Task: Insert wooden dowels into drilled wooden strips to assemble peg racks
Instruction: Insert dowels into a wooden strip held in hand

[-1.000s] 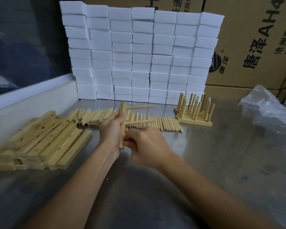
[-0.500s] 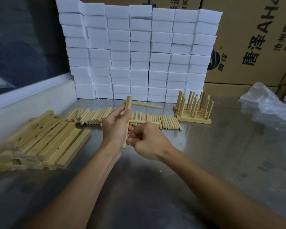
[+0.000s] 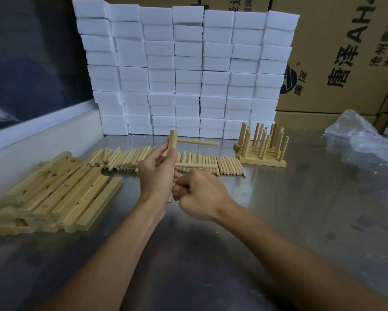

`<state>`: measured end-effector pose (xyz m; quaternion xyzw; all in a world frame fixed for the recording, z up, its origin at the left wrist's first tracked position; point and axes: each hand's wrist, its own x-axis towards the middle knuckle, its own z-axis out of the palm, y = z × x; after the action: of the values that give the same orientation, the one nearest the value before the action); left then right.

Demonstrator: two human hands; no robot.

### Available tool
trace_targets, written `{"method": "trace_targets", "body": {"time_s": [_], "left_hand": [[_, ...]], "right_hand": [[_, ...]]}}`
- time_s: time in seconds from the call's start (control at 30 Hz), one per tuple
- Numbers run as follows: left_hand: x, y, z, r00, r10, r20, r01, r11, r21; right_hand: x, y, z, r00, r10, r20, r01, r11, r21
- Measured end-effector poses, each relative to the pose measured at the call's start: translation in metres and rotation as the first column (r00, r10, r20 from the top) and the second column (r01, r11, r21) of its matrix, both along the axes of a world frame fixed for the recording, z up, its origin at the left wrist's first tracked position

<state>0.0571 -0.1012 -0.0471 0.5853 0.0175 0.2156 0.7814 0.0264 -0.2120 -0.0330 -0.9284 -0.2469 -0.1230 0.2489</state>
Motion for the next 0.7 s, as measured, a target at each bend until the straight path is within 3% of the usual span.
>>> {"method": "trace_targets", "body": {"time_s": [0.17,0.33,0.43,0.57,0.7], "left_hand": [[-0.001,-0.002,0.000,0.998,0.050,0.040,-0.052,0.998,0.044],[-0.001,0.002,-0.002,0.998,0.056,-0.004,-0.056,0.998,-0.028],[0.001,0.005,-0.001,0.999,0.008,-0.054,-0.010,0.999,-0.030],[0.003,0.007,-0.004,0.992,-0.048,-0.115,0.043,0.998,-0.049],[0.005,0.008,-0.004,0.983,-0.116,-0.141,0.087,0.977,-0.196]], "right_hand": [[0.001,-0.001,0.000,1.000,0.020,-0.024,-0.020,1.000,0.020],[0.008,-0.014,0.012,0.991,0.019,0.129,0.005,0.983,-0.185],[0.016,-0.026,0.020,0.993,-0.053,0.108,0.080,0.960,-0.267],[0.027,-0.044,0.025,0.984,-0.168,0.051,0.175,0.967,-0.188],[0.033,-0.049,0.020,0.957,-0.202,0.210,0.234,0.962,-0.141]]}}
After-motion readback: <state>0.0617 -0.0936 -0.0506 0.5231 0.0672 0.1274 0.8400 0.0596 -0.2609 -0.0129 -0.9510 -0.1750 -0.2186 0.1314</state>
